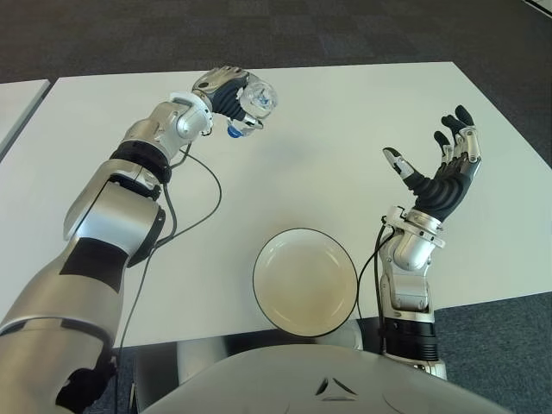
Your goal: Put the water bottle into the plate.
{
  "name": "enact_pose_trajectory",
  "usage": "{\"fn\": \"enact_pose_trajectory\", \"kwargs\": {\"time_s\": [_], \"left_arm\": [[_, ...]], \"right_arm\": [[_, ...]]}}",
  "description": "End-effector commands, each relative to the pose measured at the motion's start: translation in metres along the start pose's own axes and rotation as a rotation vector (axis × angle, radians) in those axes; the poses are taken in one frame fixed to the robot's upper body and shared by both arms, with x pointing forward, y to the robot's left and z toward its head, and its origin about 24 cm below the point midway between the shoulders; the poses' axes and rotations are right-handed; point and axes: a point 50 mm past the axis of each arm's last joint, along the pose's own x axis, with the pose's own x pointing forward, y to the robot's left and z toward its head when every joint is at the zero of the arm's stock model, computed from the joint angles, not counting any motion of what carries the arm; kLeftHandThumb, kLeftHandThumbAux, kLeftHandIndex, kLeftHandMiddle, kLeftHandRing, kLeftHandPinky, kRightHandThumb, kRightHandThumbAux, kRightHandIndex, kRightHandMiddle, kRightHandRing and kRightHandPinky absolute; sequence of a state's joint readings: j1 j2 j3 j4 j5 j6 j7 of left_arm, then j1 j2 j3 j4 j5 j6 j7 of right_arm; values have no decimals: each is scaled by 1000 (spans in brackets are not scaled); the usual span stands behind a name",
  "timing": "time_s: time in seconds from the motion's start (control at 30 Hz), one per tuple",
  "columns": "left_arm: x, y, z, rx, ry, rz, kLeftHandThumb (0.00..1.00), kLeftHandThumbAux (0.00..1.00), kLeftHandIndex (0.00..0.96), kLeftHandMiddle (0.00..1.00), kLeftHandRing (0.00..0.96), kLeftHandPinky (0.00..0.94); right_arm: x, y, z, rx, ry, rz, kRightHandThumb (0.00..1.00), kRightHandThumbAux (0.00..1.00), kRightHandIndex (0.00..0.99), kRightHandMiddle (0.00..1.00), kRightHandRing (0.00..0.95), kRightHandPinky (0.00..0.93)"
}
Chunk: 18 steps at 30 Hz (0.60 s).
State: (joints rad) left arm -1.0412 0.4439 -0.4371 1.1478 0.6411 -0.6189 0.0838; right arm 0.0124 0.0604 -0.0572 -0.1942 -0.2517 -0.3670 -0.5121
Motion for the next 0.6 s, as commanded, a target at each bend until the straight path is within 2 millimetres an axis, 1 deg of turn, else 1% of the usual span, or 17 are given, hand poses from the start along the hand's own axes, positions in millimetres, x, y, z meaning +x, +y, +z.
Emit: {"fn": "enact_pose_trajectory", "kwargs": {"time_s": [0.03,0.2,0.4,0.5,0.53,0.6], "left_arm": [[-4,16,7,-26,-85,37,853,669,398,535,883,850],[-7,24,16,25,-171,70,855,666,408,539,908,878],[-18,26,29,52,-278,76,855,664,417,540,925,891],[-31,21,41,34,-354,63,856,664,420,540,924,887],[-38,18,49,12,-386,43,856,664,420,540,924,887],[-46,15,58,-16,-414,16,856,664,418,543,912,877]], "right_arm": [[-1,8,-3,6,33,-16,438,978,328,194,182,229],[0,8,-5,-7,24,-11,445,974,328,193,179,228],[1,9,-6,-7,16,-9,458,972,327,193,180,233],[1,9,-7,-2,15,-9,461,960,334,194,180,228],[1,9,-8,-2,15,-11,461,959,334,194,180,228],[1,9,-8,-2,15,-13,462,952,341,196,180,231]]}}
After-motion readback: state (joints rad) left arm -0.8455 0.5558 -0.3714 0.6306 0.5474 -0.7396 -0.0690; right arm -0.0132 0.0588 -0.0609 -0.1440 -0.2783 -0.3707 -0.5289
